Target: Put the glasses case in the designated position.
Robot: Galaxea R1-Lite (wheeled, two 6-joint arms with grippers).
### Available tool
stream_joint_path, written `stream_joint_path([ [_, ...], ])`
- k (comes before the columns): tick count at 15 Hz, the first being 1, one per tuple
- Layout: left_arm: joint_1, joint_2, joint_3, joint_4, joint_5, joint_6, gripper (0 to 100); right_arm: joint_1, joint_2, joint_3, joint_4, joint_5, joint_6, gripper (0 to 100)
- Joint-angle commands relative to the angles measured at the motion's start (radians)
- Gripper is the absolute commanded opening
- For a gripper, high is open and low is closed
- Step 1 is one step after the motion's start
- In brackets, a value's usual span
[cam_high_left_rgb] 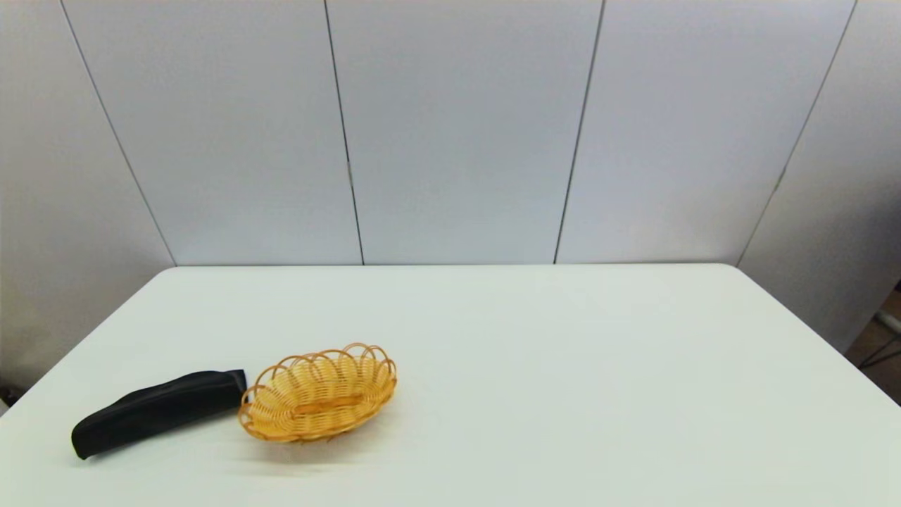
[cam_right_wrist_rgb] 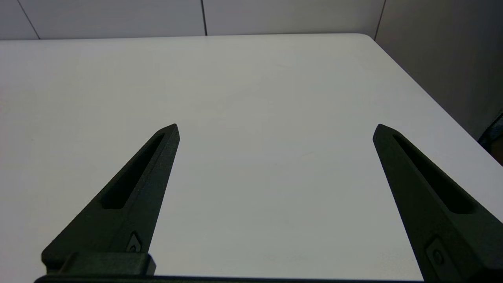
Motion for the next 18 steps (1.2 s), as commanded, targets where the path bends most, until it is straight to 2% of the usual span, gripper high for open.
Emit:
stream_joint_path([
  [1,0.0,0.0,0.001,0.2,0.013,-0.019,100,0.0,0.0,0.0,0.0,0.0,0.0,100],
  [7,0.0,0.0,0.001,0.196,0.0,-0.085,100,0.0,0.0,0.0,0.0,0.0,0.0,100],
  [18,0.0,0.0,0.001,0.196,-0.001,-0.084,100,0.0,0.0,0.0,0.0,0.0,0.0,100],
])
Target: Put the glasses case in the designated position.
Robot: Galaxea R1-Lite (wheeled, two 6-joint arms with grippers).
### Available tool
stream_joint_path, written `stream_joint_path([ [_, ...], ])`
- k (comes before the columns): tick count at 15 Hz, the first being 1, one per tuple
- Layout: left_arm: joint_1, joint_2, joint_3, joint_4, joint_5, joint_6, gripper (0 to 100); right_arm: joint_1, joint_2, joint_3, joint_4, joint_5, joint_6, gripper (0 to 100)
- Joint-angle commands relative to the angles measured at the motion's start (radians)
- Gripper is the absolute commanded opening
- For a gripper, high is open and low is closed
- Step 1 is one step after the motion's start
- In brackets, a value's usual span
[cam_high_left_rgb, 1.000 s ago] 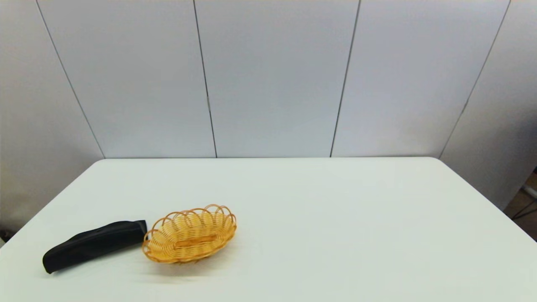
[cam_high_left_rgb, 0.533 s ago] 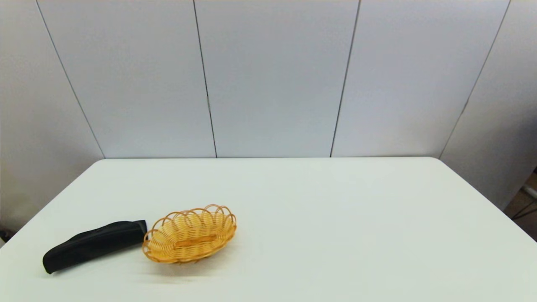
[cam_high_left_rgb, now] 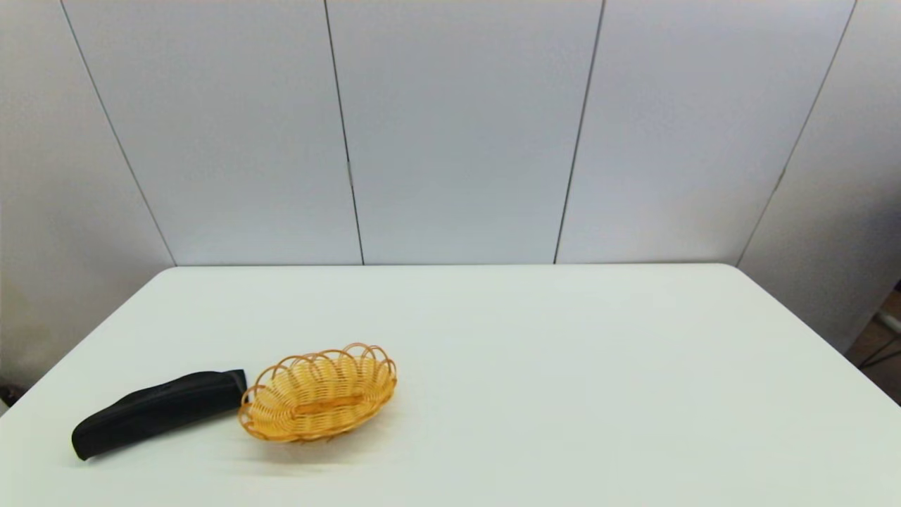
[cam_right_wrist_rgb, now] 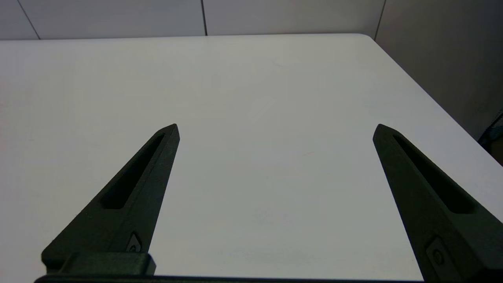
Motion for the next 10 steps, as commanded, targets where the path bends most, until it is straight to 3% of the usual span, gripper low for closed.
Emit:
stream_joint_path([
  [1,0.0,0.0,0.0,0.0,0.0,0.0,100,0.0,0.0,0.0,0.0,0.001,0.0,100],
  [10,0.0,0.0,0.0,0.0,0.0,0.0,100,0.0,0.0,0.0,-0.002,0.001,0.0,100],
])
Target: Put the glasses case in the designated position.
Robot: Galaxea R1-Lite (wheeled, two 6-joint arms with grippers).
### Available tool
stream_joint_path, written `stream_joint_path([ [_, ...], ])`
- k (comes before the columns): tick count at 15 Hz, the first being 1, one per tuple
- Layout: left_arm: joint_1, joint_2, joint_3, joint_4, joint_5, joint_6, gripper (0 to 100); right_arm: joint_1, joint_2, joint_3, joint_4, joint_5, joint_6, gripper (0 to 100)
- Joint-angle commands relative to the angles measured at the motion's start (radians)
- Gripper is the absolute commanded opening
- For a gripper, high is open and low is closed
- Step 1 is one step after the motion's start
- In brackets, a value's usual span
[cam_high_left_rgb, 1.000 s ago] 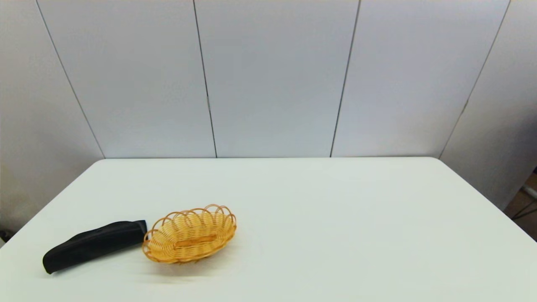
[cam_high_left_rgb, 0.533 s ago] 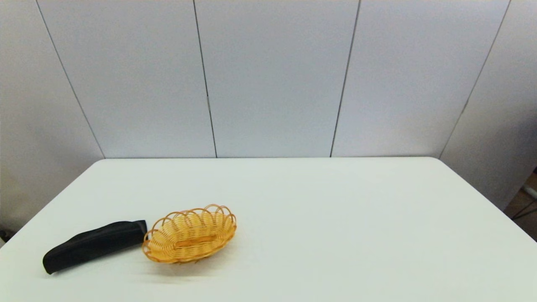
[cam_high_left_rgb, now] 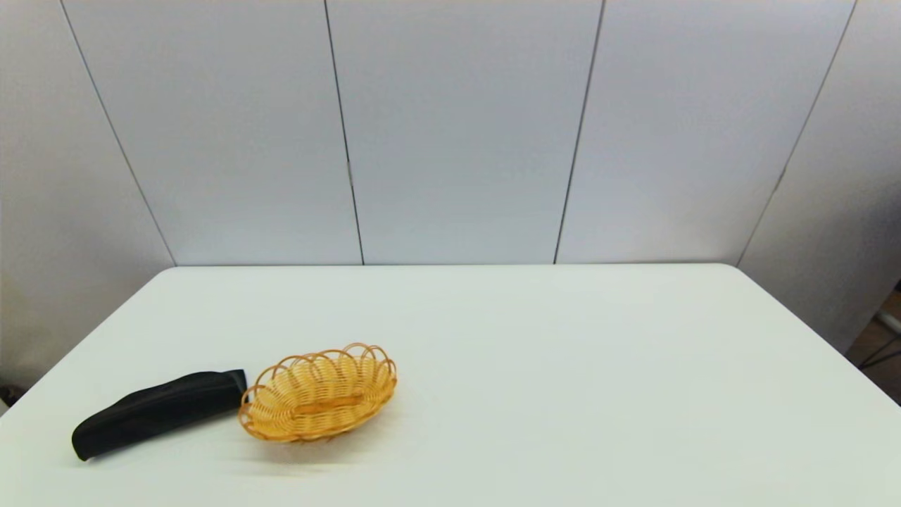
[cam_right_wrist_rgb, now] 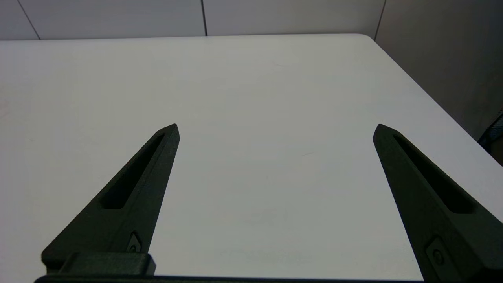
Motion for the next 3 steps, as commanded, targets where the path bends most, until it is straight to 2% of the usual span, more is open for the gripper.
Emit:
stream_joint_path([
  [1,0.0,0.0,0.0,0.0,0.002,0.0,100,0.0,0.0,0.0,0.0,0.0,0.001,100],
  [3,0.0,0.0,0.0,0.0,0.002,0.0,100,0.0,0.0,0.0,0.0,0.0,0.001,100],
])
